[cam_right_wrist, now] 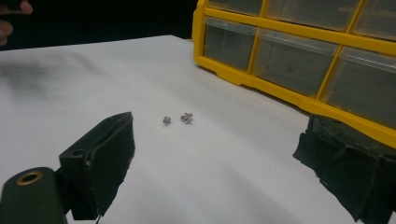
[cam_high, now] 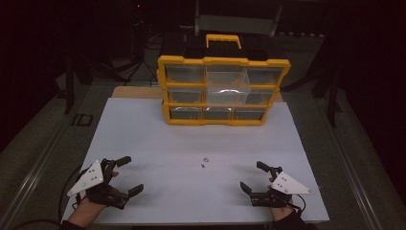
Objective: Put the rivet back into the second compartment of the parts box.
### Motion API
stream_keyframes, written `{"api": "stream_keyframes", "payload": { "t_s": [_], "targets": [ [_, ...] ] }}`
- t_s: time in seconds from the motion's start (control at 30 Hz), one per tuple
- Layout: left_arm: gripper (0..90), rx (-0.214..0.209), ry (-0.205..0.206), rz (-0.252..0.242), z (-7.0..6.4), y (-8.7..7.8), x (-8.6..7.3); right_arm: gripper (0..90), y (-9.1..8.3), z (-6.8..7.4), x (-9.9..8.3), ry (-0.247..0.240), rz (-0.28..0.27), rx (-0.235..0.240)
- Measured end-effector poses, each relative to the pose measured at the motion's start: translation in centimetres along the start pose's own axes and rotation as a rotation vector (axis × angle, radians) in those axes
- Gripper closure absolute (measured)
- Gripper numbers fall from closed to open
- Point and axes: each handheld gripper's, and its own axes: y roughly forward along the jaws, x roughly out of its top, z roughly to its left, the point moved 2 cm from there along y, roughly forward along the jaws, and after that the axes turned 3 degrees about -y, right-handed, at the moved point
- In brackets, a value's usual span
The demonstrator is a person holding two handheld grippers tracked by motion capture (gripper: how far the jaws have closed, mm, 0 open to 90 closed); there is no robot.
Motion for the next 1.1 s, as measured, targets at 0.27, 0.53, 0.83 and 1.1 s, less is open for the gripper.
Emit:
{"api": "stream_keyframes", "payload": {
  "t_s": [0.27,0.53,0.83,1.1],
  "targets": [
    [0.0,-0.081,0.038,0.045,0.0,2.6,3.2,9.5,-0.2,-0.1,0.1,0.006,-0.009,-0.003],
    [0.0,-0.156,0.031,0.071,0.3,6.1,5.5,9.5,-0.2,0.0,0.3,0.011,-0.006,0.009],
    [0.0,-0.260,0.025,0.135,0.4,11.0,6.0,9.5,-0.1,0.1,0.2,0.010,0.002,0.018],
    [13.4,-0.293,0.011,0.184,0.8,15.1,4.3,9.5,0.0,0.1,0.1,0.012,0.009,0.025]
  ]
}}
